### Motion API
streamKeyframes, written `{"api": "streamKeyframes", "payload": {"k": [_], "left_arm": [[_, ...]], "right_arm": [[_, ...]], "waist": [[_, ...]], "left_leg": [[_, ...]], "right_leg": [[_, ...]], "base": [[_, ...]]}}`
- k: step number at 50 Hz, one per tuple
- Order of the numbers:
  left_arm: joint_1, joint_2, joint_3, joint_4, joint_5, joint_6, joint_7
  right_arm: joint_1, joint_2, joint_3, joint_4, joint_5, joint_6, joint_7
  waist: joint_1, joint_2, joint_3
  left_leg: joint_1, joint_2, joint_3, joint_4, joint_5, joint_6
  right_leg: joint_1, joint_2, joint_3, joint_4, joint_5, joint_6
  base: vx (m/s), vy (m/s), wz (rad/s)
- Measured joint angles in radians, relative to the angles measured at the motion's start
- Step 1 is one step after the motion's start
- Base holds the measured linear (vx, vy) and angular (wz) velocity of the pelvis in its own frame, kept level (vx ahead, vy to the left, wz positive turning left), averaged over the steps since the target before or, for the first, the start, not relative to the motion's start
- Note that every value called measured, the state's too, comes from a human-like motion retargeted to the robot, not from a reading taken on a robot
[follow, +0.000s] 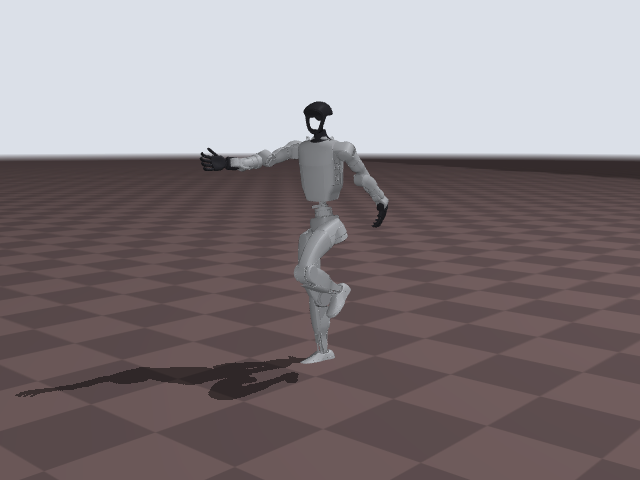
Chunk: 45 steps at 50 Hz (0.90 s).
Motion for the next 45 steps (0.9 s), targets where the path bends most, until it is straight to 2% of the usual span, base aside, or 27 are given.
{"api": "streamKeyframes", "payload": {"k": [5,8,10,12,13,15,17,18,20,22,25,28,30,33,35,38,41,43,45], "left_arm": [[-0.03,0.007,0.005,-0.017,0.006,0.033,0.021],[-0.174,-0.011,0.009,-0.017,-0.004,0.018,0.049],[-0.322,-0.024,0.02,0.008,0.009,0.003,0.088],[-0.514,-0.026,0.06,0.04,0.04,-0.009,0.173],[-0.624,-0.023,0.097,0.052,0.056,-0.017,0.242],[-0.844,-0.014,0.181,0.05,0.014,-0.075,0.398],[-1.039,-0.008,0.225,0.017,-0.046,-0.089,0.417],[-1.135,0.002,0.242,0.004,-0.004,-0.065,0.391],[-1.33,0.052,0.258,-0.03,0.094,-0.018,0.35],[-1.525,0.122,0.243,-0.077,0.116,-0.003,0.371],[-1.805,0.222,0.197,-0.162,0.099,0.004,0.425],[-2.007,0.302,0.147,-0.247,0.063,-0.021,0.442],[-2.105,0.346,0.111,-0.279,0.05,-0.035,0.442],[-2.189,0.386,0.078,-0.282,0.062,-0.027,0.441],[-2.198,0.39,0.079,-0.28,0.074,-0.017,0.435],[-2.108,0.357,0.119,-0.308,0.067,-0.023,0.425],[-1.9,0.284,0.186,-0.376,0.039,-0.049,0.418],[-1.726,0.219,0.233,-0.406,0.021,-0.065,0.413],[-1.557,0.151,0.27,-0.379,0.016,-0.073,0.418]], "right_arm": [[-0.084,0.001,0.021,0.021,-0.011,0.009,-0.031],[0.004,0.063,-0.004,0.004,-0.049,0.0,-0.022],[0.113,0.119,-0.031,-0.01,-0.119,0.009,-0.008],[0.244,0.172,-0.051,-0.002,-0.231,0.046,0.008],[0.311,0.194,-0.058,0.013,-0.291,0.068,0.013],[0.454,0.219,-0.072,0.053,-0.393,0.07,0.008],[0.629,0.222,-0.101,0.109,-0.548,0.109,0.057],[0.724,0.221,-0.107,0.134,-0.615,0.135,0.114],[0.913,0.217,-0.11,0.178,-0.71,0.185,0.217],[1.102,0.217,-0.087,0.214,-0.71,0.208,0.273],[1.369,0.233,0.002,0.246,-0.675,0.231,0.341],[1.602,0.257,0.097,0.25,-0.706,0.239,0.444],[1.725,0.263,0.127,0.248,-0.738,0.239,0.508],[1.839,0.264,0.121,0.246,-0.76,0.249,0.557],[1.872,0.266,0.106,0.246,-0.761,0.257,0.571],[1.847,0.277,0.101,0.244,-0.737,0.258,0.56],[1.743,0.294,0.104,0.245,-0.686,0.247,0.498],[1.632,0.304,0.09,0.25,-0.65,0.237,0.433],[1.488,0.313,0.059,0.256,-0.612,0.223,0.351]], "waist": [[-0.072,0.007,-0.071],[-0.106,0.012,-0.112],[-0.098,0.0,-0.111],[-0.059,0.002,-0.059],[-0.036,0.02,-0.011],[-0.058,0.1,0.045],[-0.174,0.186,0.025],[-0.23,0.223,-0.004],[-0.318,0.248,-0.048],[-0.395,0.249,-0.007],[-0.463,0.247,0.049],[-0.489,0.255,0.059],[-0.497,0.258,0.064],[-0.493,0.251,0.057],[-0.482,0.242,0.042],[-0.456,0.23,0.006],[-0.425,0.22,-0.023],[-0.395,0.205,-0.025],[-0.344,0.178,-0.003]], "left_leg": [[-0.002,-0.112,-0.044,-0.12,0.029,-0.003],[0.143,-0.161,-0.043,-0.391,0.078,-0.035],[0.335,-0.2,-0.015,-0.695,0.116,-0.071],[0.662,-0.248,0.039,-1.183,0.203,-0.115],[0.879,-0.276,0.072,-1.487,0.246,-0.138],[1.219,-0.302,0.096,-1.986,0.267,-0.161],[1.313,-0.266,0.068,-2.191,0.265,-0.219],[1.309,-0.243,0.058,-2.26,0.292,-0.252],[1.259,-0.227,0.028,-2.309,0.324,-0.28],[1.275,-0.219,-0.021,-2.309,0.333,-0.281],[1.282,-0.215,-0.065,-2.309,0.351,-0.259],[1.267,-0.202,-0.077,-2.309,0.367,-0.23],[1.269,-0.191,-0.073,-2.309,0.375,-0.222],[1.273,-0.191,-0.06,-2.309,0.383,-0.228],[1.27,-0.201,-0.052,-2.309,0.381,-0.233],[1.26,-0.221,-0.049,-2.309,0.364,-0.233],[1.259,-0.241,-0.054,-2.309,0.346,-0.226],[1.278,-0.265,-0.06,-2.309,0.341,-0.221],[1.317,-0.299,-0.061,-2.309,0.343,-0.219]], "right_leg": [[-0.034,0.017,-0.05,0.0,0.001,-0.003],[-0.048,0.025,-0.048,0.0,-0.002,-0.001],[-0.037,0.014,-0.018,0.0,-0.002,0.006],[0.005,0.011,0.037,0.034,-0.015,0.011],[0.045,0.021,0.066,0.061,-0.026,0.016],[0.094,0.086,0.076,0.119,-0.044,0.015],[-0.007,0.155,0.003,0.316,-0.036,-0.023],[-0.148,0.172,-0.042,0.537,-0.026,-0.04],[-0.462,0.127,-0.111,1.006,0.043,-0.044],[-0.635,0.058,-0.143,1.356,0.037,-0.048],[-0.856,-0.011,-0.131,1.77,-0.058,-0.066],[-1.017,-0.027,-0.123,2.013,-0.076,-0.08],[-1.071,0.006,-0.115,2.096,-0.078,-0.08],[-1.091,0.074,-0.092,2.119,-0.071,-0.071],[-1.07,0.089,-0.077,2.083,-0.063,-0.074],[-0.974,0.091,-0.065,1.919,-0.042,-0.073],[-0.789,0.1,-0.06,1.592,-0.012,-0.059],[-0.595,0.097,-0.061,1.254,0.023,-0.052],[-0.334,0.09,-0.066,0.845,-0.027,-0.042]], "base": [[0.02,0.03,0.58],[0.03,0.03,-0.01],[0.08,0.07,-0.88],[0.15,0.1,-1.58],[0.18,0.16,-1.42],[0.12,0.25,-0.24],[-0.09,0.28,1.43],[-0.18,0.22,1.46],[-0.16,0.13,1.18],[-0.04,0.09,1.2],[-0.03,0.08,0.81],[-0.01,0.04,0.17],[0.03,-0.01,-0.08],[0.07,-0.04,-0.22],[0.07,-0.04,-0.2],[0.06,-0.04,-0.09],[0.06,-0.07,0.08],[0.1,-0.09,0.06],[0.14,-0.13,-0.26]]}}
